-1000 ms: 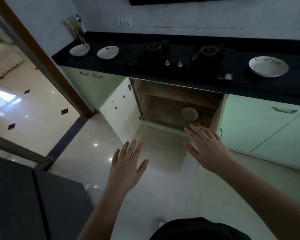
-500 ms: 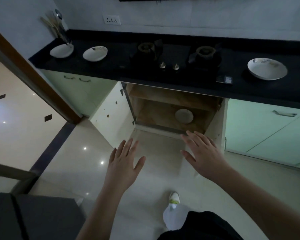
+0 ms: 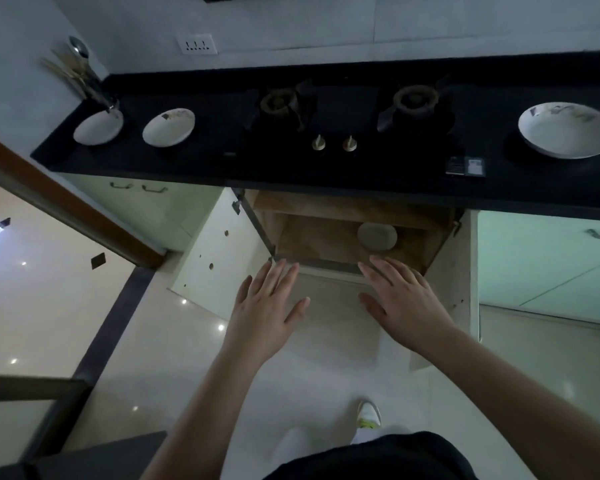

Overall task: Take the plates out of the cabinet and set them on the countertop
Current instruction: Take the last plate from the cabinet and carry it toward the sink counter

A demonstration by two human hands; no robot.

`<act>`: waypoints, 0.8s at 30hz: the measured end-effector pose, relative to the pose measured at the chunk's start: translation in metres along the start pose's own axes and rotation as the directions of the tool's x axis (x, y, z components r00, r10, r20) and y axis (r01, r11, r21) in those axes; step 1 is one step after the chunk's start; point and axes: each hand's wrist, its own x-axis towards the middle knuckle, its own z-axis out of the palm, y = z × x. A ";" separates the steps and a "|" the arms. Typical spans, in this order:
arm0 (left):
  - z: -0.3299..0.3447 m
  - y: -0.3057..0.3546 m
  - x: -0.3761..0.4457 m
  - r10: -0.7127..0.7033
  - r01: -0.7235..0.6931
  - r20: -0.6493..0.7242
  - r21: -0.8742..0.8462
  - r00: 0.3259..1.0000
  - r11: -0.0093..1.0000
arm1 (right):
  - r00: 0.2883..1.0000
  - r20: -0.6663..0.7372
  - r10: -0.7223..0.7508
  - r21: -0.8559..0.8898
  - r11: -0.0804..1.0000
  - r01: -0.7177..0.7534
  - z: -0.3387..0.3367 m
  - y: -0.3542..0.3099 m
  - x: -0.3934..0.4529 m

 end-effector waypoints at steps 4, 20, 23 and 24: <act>0.007 -0.012 0.024 0.017 -0.017 0.024 -0.021 1.000 1.000 | 0.999 0.007 0.047 0.007 0.999 -0.047 0.001 0.004 0.020; 0.025 -0.119 0.160 0.217 -0.218 0.104 0.004 0.971 0.976 | 0.975 0.015 0.221 -0.027 0.975 -0.220 0.025 -0.029 0.141; 0.036 -0.121 0.187 0.278 -0.279 0.143 -0.013 0.950 0.960 | 0.958 -0.007 0.286 0.001 0.958 -0.286 0.031 -0.024 0.155; 0.040 -0.119 0.195 0.296 -0.297 0.162 -0.019 0.941 0.955 | 0.950 -0.006 0.312 0.017 0.950 -0.312 0.033 -0.021 0.159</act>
